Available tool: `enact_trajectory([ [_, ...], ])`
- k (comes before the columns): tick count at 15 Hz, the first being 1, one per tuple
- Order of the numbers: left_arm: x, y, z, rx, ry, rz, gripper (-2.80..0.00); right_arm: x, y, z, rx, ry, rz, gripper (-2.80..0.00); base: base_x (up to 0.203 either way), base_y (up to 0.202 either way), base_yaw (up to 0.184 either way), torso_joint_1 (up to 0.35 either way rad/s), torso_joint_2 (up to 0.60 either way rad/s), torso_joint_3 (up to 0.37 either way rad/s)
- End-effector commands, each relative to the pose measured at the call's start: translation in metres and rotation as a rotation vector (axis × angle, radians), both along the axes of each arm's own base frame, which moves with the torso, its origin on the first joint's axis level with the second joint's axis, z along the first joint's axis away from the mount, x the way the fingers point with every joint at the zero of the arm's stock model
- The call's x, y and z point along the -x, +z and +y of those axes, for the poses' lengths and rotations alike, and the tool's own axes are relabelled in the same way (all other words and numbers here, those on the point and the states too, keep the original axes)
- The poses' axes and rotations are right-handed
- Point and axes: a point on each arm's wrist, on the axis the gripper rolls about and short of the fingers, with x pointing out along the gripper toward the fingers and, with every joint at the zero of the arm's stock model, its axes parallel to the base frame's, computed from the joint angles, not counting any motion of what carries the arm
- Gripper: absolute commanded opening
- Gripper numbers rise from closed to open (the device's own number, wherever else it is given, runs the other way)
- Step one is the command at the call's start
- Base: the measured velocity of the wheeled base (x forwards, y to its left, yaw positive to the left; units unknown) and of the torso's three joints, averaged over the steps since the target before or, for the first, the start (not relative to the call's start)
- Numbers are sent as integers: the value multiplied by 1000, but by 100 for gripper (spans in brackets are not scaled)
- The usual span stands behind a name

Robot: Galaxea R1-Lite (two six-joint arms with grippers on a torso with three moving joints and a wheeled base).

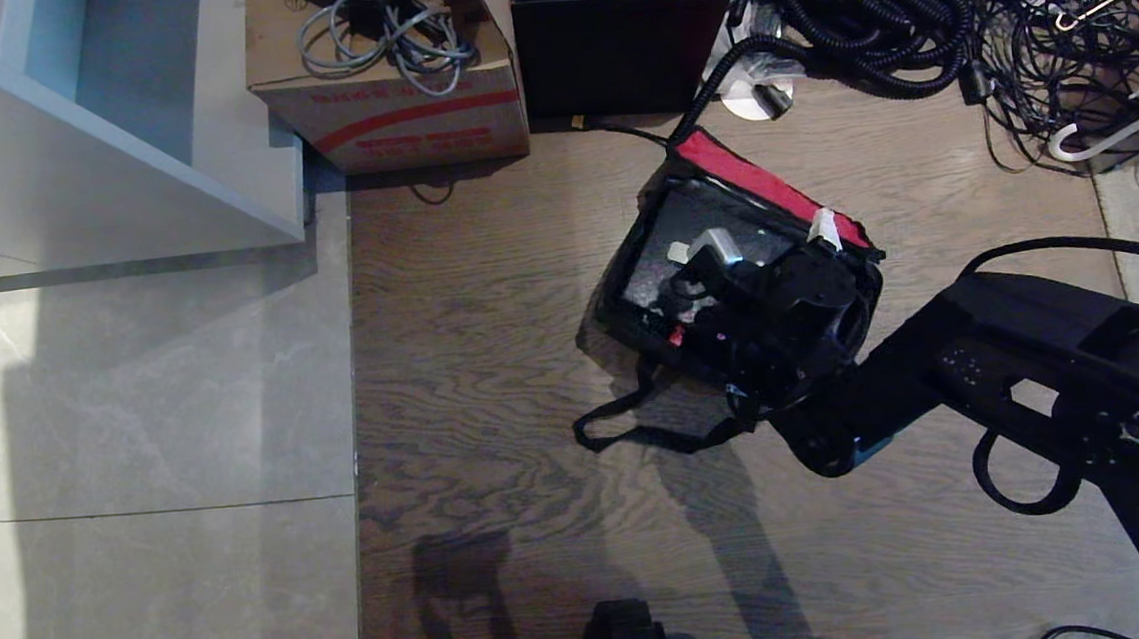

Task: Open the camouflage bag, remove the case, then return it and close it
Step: Grip the handle

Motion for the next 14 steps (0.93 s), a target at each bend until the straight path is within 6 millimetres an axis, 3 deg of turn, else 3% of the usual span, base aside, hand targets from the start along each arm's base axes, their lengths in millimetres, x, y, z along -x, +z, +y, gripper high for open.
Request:
enact_trajectory([
  [1,0,0,0,1,0,0,-280,-11,-5,-10,-3,-39,-6,0,0,0,0,0,0,0],
  [4,0,0,0,1,0,0,-280,-12,-15,-10,-4,-37,6,0,0,0,0,0,0,0],
  [5,0,0,0,1,0,0,-280,-13,-19,-9,-4,-35,12,-280,0,0,0,0,0,0],
  [9,0,0,0,1,0,0,-280,-13,-32,0,-32,-11,9,-280,0,0,0,0,0,0],
  [14,0,0,0,1,0,0,-280,-4,-23,10,-53,16,-39,-280,0,0,0,0,0,0],
])
